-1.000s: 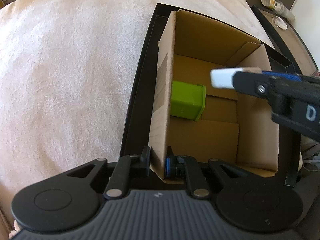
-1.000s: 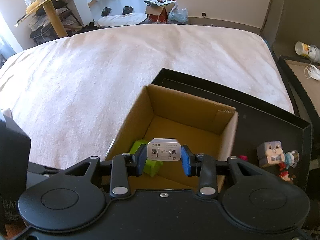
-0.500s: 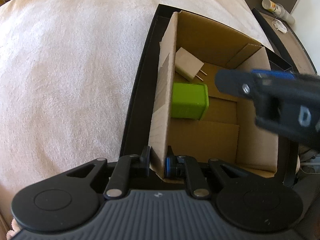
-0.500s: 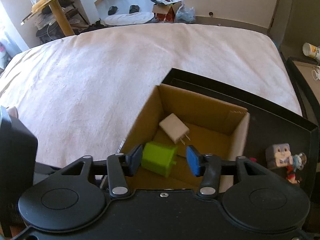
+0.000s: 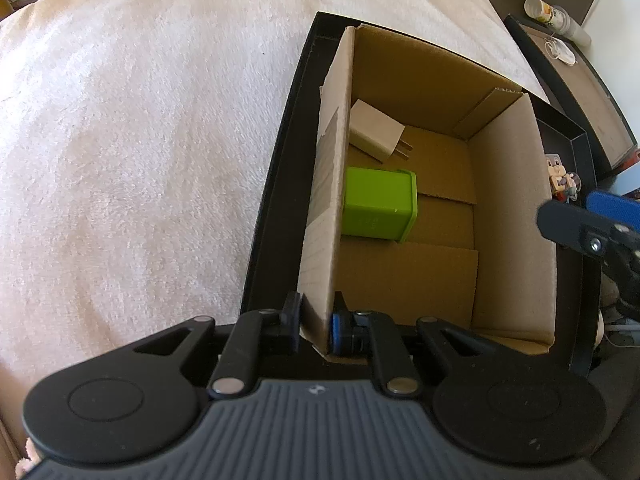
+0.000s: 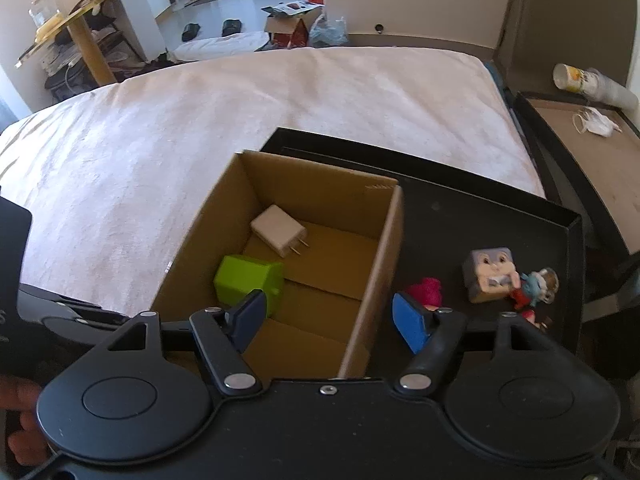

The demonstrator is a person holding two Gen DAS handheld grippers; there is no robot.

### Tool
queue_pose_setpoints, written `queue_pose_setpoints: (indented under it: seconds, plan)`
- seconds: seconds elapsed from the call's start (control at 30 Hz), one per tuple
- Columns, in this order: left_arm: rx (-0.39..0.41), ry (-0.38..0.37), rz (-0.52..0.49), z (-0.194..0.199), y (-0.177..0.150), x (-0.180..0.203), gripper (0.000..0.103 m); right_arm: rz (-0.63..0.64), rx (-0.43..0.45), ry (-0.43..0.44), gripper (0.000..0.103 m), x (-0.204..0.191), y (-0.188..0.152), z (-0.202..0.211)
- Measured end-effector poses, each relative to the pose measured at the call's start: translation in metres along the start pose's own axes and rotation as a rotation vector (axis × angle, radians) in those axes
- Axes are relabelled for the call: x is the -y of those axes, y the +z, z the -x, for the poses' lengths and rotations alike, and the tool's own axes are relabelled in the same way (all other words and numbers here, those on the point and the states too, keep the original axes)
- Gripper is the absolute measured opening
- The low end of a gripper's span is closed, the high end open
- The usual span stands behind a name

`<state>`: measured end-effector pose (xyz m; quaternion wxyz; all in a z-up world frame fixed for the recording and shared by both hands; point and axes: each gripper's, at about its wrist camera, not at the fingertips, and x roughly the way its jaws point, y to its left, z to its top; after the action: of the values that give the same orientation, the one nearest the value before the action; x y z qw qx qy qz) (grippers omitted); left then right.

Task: Organize rigid objects
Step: 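Open the right gripper to release the charger into the box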

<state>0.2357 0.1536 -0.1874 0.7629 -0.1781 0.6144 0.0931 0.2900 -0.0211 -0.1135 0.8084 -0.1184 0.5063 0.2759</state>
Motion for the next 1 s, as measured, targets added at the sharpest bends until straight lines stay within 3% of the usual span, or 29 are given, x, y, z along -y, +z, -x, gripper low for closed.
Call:
queue_pose_setpoints:
  seconds: [0.33,1.0]
  plan:
    - [0.011,0.007,0.008,0.005,-0.002,-0.001,0.013,-0.046,0.016,-0.037,0.081,0.027,-0.015,0.010]
    - [0.026,0.074,0.023,0.005,-0.001,0.006,0.013,-0.130,0.019,-0.099,0.081,0.087,-0.039,0.015]
